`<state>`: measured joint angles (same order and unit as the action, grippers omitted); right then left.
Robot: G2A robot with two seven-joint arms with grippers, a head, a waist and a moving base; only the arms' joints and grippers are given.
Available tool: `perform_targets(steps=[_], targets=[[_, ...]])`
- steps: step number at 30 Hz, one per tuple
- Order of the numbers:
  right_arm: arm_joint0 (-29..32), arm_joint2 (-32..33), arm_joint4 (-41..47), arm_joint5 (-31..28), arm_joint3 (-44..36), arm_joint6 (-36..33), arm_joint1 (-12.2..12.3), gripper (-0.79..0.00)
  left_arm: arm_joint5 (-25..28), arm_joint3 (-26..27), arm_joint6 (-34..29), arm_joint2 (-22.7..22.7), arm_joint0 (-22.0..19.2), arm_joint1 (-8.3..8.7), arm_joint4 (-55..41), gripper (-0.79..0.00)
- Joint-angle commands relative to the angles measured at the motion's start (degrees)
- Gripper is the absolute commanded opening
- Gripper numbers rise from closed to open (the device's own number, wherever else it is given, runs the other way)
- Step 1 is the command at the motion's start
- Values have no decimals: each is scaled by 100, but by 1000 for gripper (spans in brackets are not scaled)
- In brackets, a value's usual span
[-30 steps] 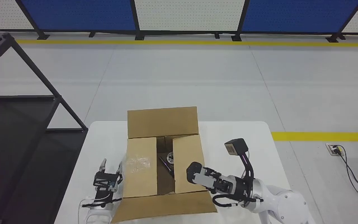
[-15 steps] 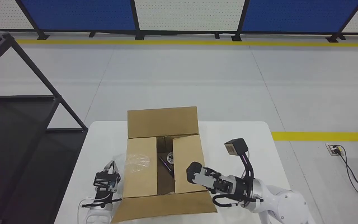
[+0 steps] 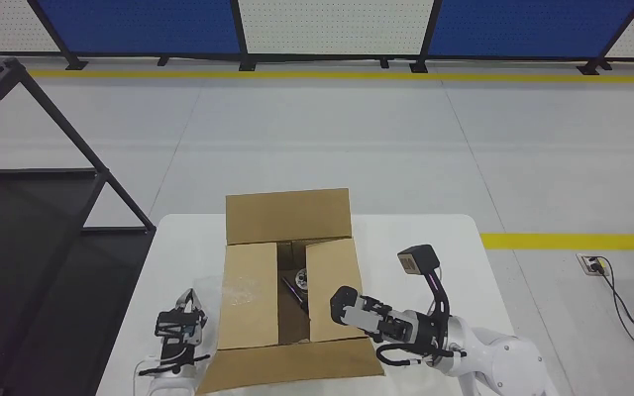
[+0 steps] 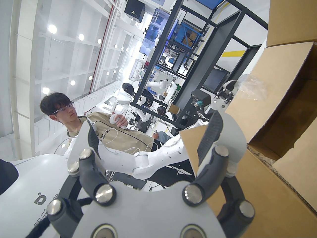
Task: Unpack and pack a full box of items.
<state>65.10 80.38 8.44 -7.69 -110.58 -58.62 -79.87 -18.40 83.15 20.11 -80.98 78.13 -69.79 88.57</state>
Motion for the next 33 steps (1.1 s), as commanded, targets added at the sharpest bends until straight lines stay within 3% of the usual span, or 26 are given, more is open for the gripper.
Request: perform_targets(steps=[1, 33], targets=[[0, 0, 0, 0, 0, 0, 0, 0, -51, 73, 26, -43, 72, -10, -77, -785], [0, 0, 0, 0, 0, 0, 0, 0, -888, 1111, 847, -424, 970, -274, -1168, -785]])
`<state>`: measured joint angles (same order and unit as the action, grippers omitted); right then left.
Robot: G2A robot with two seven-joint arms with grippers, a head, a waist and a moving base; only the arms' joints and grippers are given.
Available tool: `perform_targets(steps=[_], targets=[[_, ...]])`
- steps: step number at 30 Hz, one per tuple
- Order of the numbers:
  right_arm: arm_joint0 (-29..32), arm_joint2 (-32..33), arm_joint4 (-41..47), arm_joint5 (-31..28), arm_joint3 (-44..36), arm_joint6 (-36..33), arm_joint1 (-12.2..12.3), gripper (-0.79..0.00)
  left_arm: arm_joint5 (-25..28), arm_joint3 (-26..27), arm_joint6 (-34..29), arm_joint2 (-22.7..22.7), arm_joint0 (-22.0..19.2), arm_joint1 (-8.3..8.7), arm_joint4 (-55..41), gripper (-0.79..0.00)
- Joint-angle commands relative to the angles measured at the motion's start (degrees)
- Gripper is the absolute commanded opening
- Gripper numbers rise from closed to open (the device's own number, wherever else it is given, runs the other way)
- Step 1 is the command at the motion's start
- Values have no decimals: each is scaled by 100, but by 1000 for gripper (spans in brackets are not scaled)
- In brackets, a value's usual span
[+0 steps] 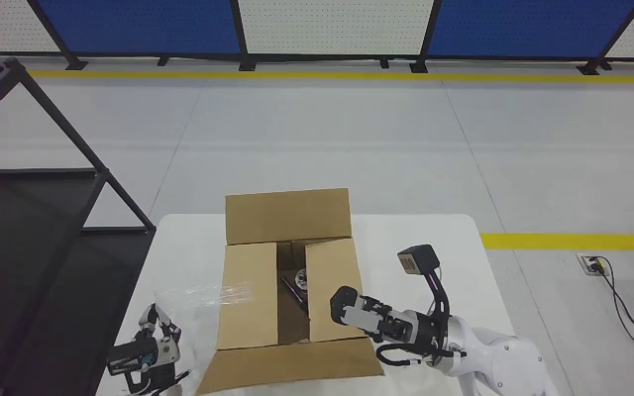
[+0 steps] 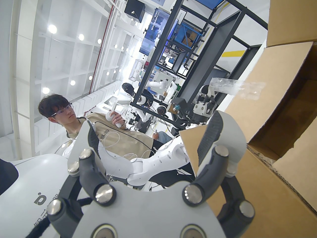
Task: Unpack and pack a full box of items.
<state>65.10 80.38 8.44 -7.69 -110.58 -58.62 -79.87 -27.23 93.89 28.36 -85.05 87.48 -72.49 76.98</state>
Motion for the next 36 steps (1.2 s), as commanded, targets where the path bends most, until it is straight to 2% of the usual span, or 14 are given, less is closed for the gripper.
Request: perform_targets(steps=[1, 11, 24, 36], targets=[[0, 0, 0, 0, 0, 0, 0, 0, -12, 76, 42, -35, 74, -11, -25, -785], [0, 0, 0, 0, 0, 0, 0, 0, -27, 270, 133, -168, 242, -68, -65, -785], [0, 0, 0, 0, 0, 0, 0, 0, 71, 109, -13, -377, 149, -139, -300, -785], [0, 0, 0, 0, 0, 0, 0, 0, 53, 172, 116, -557, 279, -212, -510, -785]])
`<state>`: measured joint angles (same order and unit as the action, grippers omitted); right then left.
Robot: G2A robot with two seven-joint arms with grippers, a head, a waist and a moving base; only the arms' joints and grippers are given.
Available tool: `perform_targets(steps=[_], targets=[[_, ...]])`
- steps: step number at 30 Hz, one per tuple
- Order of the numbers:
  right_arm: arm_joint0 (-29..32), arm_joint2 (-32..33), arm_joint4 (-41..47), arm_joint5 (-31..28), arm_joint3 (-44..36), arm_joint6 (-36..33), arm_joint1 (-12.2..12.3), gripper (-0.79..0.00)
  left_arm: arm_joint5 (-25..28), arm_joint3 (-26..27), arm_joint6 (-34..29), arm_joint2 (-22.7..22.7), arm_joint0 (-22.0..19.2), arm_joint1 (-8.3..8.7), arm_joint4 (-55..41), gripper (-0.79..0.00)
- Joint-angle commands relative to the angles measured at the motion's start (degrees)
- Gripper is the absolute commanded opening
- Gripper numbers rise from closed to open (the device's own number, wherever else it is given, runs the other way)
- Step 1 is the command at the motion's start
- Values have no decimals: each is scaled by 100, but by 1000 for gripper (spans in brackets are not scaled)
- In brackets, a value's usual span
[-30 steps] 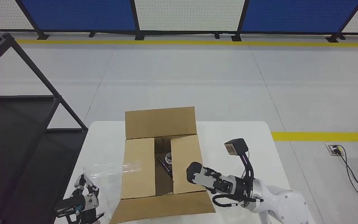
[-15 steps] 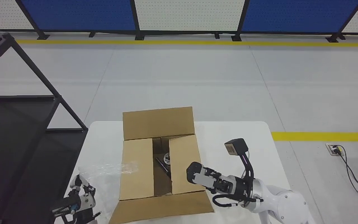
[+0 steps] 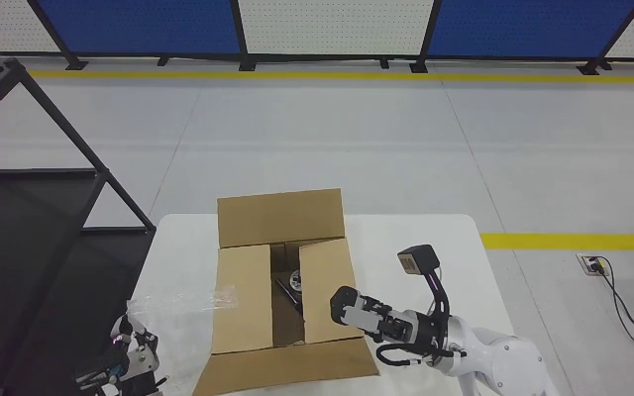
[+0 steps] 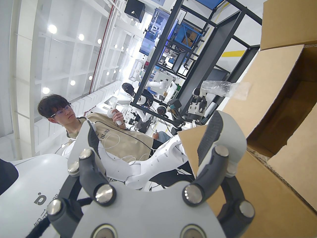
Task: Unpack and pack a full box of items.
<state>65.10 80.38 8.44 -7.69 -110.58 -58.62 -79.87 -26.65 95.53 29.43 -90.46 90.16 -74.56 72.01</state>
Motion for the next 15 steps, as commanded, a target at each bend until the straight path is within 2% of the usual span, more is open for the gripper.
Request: perform_targets(steps=[1, 15], targets=[[0, 0, 0, 0, 0, 0, 0, 0, -8, 10, 17, -35, 25, -11, -32, -785], [0, 0, 0, 0, 0, 0, 0, 0, 70, -39, -35, -338, 76, -78, -311, -785]])
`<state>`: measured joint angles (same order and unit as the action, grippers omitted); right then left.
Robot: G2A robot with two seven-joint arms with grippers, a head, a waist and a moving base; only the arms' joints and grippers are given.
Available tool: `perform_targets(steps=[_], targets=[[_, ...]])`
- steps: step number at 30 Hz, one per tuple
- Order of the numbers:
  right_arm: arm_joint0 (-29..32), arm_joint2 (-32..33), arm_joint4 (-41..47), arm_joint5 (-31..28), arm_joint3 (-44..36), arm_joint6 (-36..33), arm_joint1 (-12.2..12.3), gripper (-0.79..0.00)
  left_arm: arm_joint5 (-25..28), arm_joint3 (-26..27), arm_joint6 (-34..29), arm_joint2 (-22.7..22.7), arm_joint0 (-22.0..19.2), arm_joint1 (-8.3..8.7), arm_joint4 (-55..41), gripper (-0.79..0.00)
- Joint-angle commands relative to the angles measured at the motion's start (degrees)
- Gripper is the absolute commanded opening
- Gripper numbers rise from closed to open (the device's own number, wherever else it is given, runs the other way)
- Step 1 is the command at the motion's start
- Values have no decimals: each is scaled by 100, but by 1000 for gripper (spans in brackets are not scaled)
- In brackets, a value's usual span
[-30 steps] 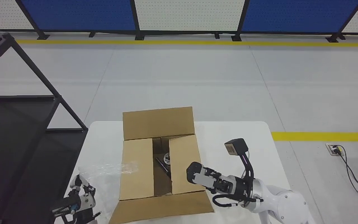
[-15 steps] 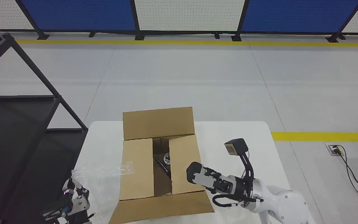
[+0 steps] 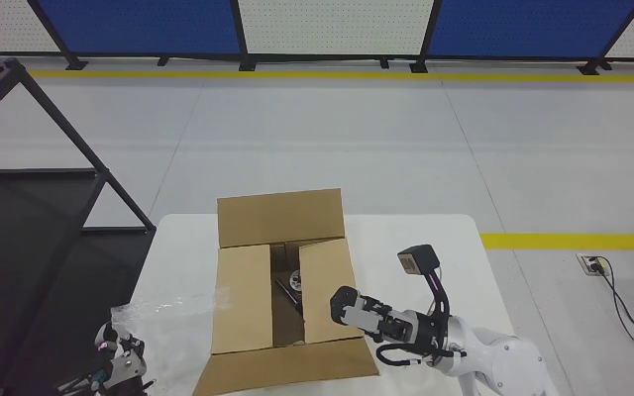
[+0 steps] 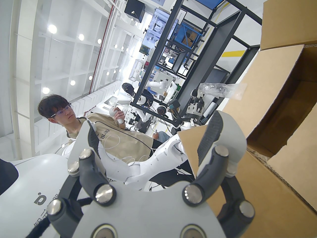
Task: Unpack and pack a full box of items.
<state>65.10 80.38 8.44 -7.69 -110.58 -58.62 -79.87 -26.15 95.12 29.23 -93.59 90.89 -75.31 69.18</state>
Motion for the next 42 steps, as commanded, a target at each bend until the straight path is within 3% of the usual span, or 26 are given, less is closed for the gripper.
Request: perform_targets(steps=[1, 18, 20, 21, 22, 24, 25, 42], targets=[[0, 0, 0, 0, 0, 0, 0, 0, 37, 9, -25, -52, 7, -6, -48, -785], [0, 0, 0, 0, 0, 0, 0, 0, 120, -46, -144, -280, -14, -78, -129, -773], [0, 0, 0, 0, 0, 0, 0, 0, 138, -69, -183, -257, -36, -87, -87, -631], [0, 0, 0, 0, 0, 0, 0, 0, 145, -81, -204, -246, -48, -91, -62, -486], [0, 0, 0, 0, 0, 0, 0, 0, 152, -93, -228, -235, -60, -95, -39, -403], [0, 0, 0, 0, 0, 0, 0, 0, 161, -114, -271, -219, -82, -102, 4, -52], [0, 0, 0, 0, 0, 0, 0, 0, 158, -118, -283, -215, -93, -107, 17, 0], [0, 0, 0, 0, 0, 0, 0, 0, 130, -286, -516, -281, -88, -161, 255, 0]])
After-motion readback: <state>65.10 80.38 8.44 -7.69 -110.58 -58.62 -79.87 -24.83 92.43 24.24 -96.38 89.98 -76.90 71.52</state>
